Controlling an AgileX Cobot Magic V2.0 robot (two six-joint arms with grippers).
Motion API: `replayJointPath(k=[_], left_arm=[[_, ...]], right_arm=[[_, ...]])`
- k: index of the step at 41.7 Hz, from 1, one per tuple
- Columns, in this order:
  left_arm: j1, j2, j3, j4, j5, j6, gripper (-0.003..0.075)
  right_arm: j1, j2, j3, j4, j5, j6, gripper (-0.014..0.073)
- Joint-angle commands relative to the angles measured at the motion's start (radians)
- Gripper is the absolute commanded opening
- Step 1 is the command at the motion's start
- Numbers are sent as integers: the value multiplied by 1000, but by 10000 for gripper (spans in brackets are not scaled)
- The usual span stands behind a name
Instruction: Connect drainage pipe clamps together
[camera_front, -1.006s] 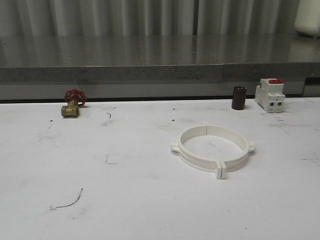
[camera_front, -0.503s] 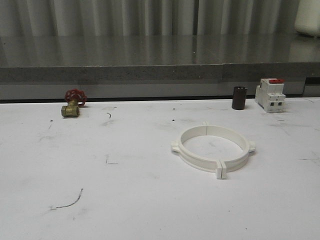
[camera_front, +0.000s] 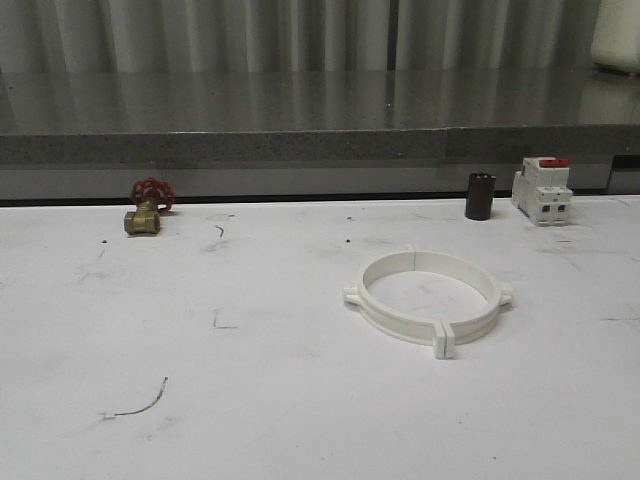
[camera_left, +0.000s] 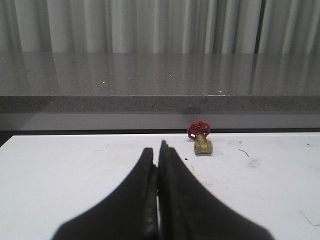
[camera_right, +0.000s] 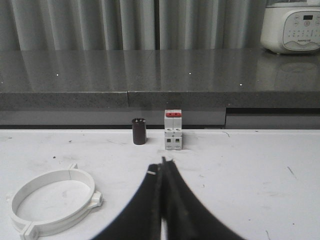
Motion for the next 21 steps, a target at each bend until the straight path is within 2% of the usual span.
replayJointPath(k=[1, 21], left_arm=[[-6, -11, 24, -2, -82, 0, -20], [-6, -11, 24, -2, -82, 0, -20]], right_arm=[[-6, -17, -4, 62, -74, -57, -69], [-6, -16, -4, 74, -3, -77, -69]])
